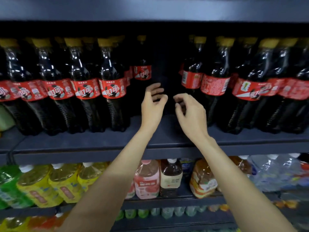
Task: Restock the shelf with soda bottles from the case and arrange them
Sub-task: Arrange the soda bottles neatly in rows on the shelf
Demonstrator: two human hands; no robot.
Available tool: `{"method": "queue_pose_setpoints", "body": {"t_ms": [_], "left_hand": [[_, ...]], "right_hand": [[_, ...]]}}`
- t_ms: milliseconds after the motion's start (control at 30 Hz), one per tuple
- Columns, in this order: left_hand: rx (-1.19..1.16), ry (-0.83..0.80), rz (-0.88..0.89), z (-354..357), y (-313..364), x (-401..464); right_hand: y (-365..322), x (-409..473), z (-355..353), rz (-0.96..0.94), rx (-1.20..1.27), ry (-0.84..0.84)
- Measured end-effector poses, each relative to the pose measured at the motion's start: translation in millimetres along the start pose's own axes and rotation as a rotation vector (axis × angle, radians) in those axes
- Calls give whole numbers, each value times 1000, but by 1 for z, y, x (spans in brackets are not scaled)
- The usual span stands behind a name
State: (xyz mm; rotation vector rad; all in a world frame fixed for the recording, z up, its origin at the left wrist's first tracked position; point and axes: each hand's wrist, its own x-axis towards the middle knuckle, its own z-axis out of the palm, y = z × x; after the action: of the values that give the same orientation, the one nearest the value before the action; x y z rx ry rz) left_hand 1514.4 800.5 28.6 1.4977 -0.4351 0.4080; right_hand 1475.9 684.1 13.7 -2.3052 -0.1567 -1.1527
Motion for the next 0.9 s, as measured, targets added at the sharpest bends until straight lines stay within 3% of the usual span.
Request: {"method": "queue_pose_setpoints", "body": {"t_ms": [67, 233, 433, 533, 633, 767, 833, 900], "left_hand": [[22, -112, -95, 21, -5, 14], [57, -320, -99, 57, -3, 29], [98, -220, -42, 50, -9, 26], [19, -184, -70, 23, -8, 18], [-6, -230, -107, -12, -6, 12], [-28, -308, -115, -42, 1, 12], [-13, -317, -103, -47, 7, 14], [67, -299, -70, -46, 11, 12]], "right_hand": [[12, -8, -21, -38, -33, 47], [29, -16, -42, -87, -123, 106], [25, -21, -44, 4, -20, 86], [14, -15, -37, 68, 135, -18], [-1, -3, -20, 148, 230, -246], [-7, 13, -4, 357, 606, -562], [-5, 15, 5, 337, 596, -574], [-6, 14, 15, 298, 501, -474]]}}
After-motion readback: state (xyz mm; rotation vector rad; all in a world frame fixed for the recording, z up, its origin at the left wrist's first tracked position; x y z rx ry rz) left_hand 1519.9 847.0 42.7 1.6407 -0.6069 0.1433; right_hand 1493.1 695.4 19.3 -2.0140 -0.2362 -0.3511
